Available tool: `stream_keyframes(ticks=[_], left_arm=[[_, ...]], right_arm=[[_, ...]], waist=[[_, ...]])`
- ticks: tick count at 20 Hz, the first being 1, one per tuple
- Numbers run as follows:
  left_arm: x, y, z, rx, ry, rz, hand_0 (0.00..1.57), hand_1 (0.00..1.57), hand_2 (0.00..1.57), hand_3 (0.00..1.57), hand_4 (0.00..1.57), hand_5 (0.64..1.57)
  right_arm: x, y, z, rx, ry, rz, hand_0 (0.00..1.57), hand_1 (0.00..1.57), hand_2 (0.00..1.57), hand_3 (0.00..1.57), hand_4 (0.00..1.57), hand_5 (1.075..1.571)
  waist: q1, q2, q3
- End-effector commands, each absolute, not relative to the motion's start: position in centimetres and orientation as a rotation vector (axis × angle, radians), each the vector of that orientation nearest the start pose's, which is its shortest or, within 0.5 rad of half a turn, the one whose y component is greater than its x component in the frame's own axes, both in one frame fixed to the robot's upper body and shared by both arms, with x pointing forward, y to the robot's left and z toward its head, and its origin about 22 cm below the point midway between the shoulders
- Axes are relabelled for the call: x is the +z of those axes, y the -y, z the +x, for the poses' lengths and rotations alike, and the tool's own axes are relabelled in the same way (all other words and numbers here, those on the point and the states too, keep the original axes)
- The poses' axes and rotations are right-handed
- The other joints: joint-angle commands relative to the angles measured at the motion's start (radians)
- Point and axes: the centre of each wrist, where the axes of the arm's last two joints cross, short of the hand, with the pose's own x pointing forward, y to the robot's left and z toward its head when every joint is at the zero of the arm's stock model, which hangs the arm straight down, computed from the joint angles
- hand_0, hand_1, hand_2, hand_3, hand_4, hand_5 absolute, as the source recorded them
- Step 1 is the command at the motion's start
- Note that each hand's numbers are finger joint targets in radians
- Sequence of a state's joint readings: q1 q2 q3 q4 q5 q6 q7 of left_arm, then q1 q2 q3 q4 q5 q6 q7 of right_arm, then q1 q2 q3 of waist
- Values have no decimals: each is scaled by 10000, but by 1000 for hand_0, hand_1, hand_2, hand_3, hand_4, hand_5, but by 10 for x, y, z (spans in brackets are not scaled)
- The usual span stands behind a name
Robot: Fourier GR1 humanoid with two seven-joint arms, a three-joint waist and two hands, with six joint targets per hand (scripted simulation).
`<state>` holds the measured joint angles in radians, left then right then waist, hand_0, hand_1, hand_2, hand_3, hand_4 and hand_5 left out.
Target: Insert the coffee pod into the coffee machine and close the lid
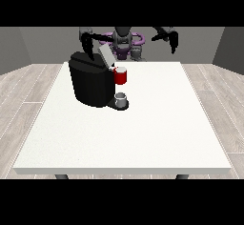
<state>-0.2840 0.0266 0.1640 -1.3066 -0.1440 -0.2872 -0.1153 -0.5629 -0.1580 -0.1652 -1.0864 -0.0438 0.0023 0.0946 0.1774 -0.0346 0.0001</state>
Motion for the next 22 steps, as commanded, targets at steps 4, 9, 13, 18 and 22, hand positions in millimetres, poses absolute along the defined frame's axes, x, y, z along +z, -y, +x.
stream_keyframes(ticks=[4,9,13,18,22], left_arm=[[31,-264,307,-2779,16690,-593,0,0,0,0,336,1571],[19,-257,291,-2943,17232,-19,0,0,0,0,299,1571],[36,-273,302,-2902,17048,-5,0,0,0,0,348,1571],[21,-260,287,-2844,16881,-91,0,0,0,0,372,1571],[28,-259,297,-3205,16922,-274,0,0,0,0,385,1571]], right_arm=[[94,245,395,1429,15634,-313,0,0,0,0,0,1571],[64,221,389,1677,16006,-43,0,0,0,0,0,1571],[93,214,403,1856,16382,-262,0,0,0,0,204,1571],[106,218,409,2718,16624,-266,0,0,0,0,161,1571],[123,177,412,3088,17116,-551,0,0,0,0,103,1571]], waist=[[-196,416,0],[-206,860,0],[-146,1130,-1],[35,993,-1],[309,1153,-2]])
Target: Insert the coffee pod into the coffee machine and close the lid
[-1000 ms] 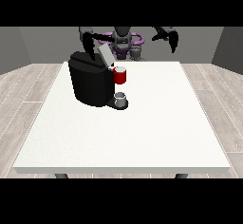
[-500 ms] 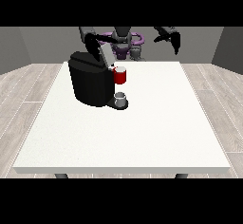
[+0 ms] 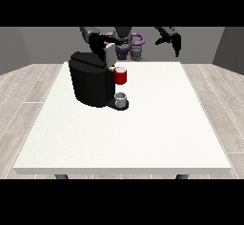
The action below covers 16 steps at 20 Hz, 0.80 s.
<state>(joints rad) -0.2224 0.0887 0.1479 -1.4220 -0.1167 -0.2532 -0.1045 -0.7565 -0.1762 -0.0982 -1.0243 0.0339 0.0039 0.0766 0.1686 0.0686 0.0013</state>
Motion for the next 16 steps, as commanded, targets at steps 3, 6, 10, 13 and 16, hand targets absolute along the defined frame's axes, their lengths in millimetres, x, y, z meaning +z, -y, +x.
stream_keyframes(ticks=[3,6,10,13,16], left_arm=[[29,-251,299,-2962,16852,-338,0,0,0,0,319,1571],[34,-254,305,-3206,17025,-203,0,0,0,0,327,1571],[36,-242,305,-3655,17599,-773,0,0,0,0,365,1571],[49,-240,317,-3761,17969,-869,0,0,0,0,379,1571],[42,-233,313,-4011,17633,-924,0,0,0,0,438,1571]], right_arm=[[135,178,414,3770,17124,-458,0,0,0,0,0,1571],[145,151,412,3535,17359,-350,0,0,0,0,0,1571],[171,168,416,3961,17963,-1611,0,0,0,0,102,1571],[201,156,416,4128,18217,-1741,0,0,0,0,203,1571],[205,158,414,4229,18072,-2120,0,0,0,0,259,1571]], waist=[[436,130,-14],[613,230,-16],[1236,709,-18],[1485,993,-21],[1736,703,-14]])
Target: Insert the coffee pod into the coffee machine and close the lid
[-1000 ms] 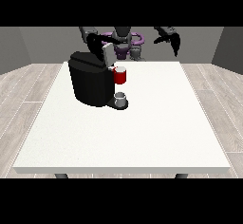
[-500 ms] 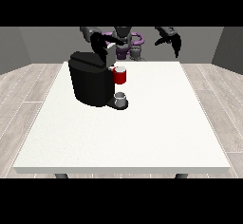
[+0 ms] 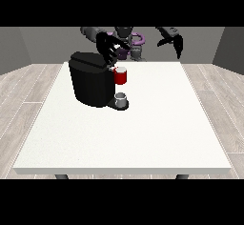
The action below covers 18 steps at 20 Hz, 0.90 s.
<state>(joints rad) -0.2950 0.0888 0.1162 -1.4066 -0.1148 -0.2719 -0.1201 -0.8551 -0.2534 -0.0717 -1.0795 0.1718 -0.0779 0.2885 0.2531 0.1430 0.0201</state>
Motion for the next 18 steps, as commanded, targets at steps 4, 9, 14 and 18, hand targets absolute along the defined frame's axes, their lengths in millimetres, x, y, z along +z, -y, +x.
stream_keyframes(ticks=[4,9,14,18], left_arm=[[61,-227,325,-4054,18296,-1166,0,0,0,0,429,1571],[66,-226,330,-4563,18389,-1605,0,0,0,0,399,1571],[74,-216,335,-4761,18801,-1623,0,0,0,0,418,1571],[93,-214,343,-4864,19129,-1886,0,0,0,0,254,1571]], right_arm=[[222,162,413,3978,18244,-2259,0,0,0,0,96,1571],[253,166,403,3965,18581,-3029,0,0,0,0,0,1571],[287,165,397,3934,19233,-3598,0,0,0,0,0,1571],[307,154,405,4206,19712,-3582,0,0,0,0,0,1571]], waist=[[1179,556,-196],[1915,943,-204],[2317,1325,-210],[2439,1811,-208]])
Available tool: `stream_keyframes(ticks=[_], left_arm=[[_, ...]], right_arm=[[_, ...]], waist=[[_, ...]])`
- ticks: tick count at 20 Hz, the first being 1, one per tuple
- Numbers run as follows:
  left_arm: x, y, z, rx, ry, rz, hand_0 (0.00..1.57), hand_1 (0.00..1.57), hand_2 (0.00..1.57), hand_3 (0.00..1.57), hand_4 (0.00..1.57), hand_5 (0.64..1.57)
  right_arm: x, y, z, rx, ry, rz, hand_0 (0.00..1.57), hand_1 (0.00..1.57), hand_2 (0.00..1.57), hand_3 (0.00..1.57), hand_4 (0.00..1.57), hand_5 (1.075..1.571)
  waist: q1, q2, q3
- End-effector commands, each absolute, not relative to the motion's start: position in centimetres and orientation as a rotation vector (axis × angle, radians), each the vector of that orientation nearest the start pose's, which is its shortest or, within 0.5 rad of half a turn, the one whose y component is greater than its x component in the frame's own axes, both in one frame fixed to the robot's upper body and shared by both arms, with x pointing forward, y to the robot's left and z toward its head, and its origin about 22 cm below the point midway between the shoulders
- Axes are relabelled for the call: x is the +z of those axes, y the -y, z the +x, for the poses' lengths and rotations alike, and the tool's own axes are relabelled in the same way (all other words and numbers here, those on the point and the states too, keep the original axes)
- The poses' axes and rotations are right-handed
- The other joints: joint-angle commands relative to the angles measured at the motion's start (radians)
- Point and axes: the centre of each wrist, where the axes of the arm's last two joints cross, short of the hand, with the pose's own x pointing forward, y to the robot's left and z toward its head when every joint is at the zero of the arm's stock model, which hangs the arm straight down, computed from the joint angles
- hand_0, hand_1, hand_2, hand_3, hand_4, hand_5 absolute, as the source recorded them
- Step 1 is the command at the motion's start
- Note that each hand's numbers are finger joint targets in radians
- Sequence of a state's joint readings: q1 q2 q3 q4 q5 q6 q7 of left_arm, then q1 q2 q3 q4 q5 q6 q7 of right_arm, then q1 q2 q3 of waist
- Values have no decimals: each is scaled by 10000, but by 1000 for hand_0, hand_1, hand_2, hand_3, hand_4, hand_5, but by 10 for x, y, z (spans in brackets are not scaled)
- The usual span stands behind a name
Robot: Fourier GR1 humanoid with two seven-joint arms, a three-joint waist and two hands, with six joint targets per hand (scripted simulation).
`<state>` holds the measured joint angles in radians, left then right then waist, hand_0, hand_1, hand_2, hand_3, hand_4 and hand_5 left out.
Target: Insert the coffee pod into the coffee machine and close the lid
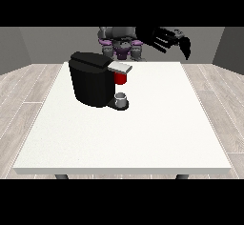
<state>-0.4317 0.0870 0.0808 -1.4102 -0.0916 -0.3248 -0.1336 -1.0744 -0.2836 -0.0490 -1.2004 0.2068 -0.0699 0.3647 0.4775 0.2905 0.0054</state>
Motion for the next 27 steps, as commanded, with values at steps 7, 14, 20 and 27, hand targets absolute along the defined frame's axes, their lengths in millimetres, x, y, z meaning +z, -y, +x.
stream_keyframes(ticks=[7,14,20,27], left_arm=[[106,-217,344,-5631,19542,-2210,0,0,0,0,297,1571],[112,-213,343,-5380,19602,-2090,0,0,0,0,322,1571],[87,-209,325,-4706,18971,-2051,0,0,0,0,266,1571],[44,-253,314,-3297,17728,-1193,0,0,0,0,266,1571]], right_arm=[[317,141,417,3773,20365,-3174,0,0,0,0,0,1571],[293,117,427,4123,20246,-2483,0,0,0,0,0,1571],[265,114,431,4637,20493,-1157,0,0,0,0,0,1571],[173,76,405,5230,19984,1182,0,0,0,0,259,1571]], waist=[[651,1145,-63],[81,823,-61],[-391,-3,-56],[-1819,-1326,-55]])
